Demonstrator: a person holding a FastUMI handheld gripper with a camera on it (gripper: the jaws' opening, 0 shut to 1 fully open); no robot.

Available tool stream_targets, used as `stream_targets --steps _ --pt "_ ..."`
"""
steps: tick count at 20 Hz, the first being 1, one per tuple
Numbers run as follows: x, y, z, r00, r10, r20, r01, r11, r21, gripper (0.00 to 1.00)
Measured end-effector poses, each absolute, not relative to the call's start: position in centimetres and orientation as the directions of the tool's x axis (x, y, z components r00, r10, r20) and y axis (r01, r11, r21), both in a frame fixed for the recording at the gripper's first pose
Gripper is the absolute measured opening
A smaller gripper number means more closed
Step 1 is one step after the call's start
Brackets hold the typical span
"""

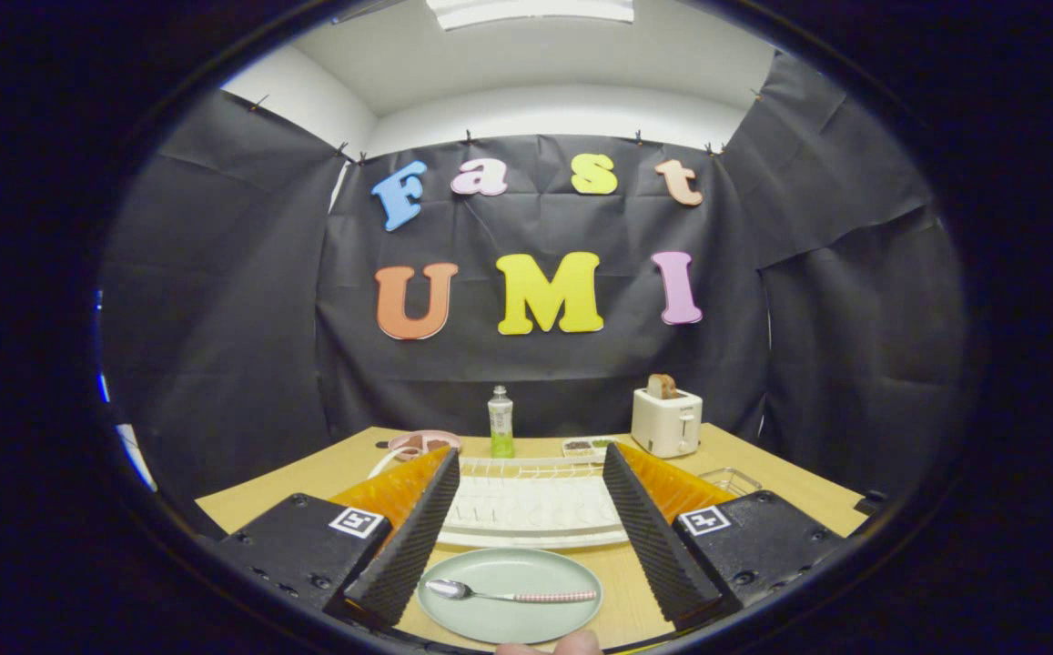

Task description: Take the plate from the dish rack, then take the spoon from the basket and place it into the plate.

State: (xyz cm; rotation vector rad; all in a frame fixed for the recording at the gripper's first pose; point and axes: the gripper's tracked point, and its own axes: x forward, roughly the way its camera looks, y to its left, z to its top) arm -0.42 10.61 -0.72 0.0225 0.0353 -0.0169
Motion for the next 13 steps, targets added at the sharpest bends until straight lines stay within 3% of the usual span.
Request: stream_targets --steps 13 --pt "-0.65 11.42 0.06 0.999 -0.033 -0.027 0.033 0.999 0.021 1.0"
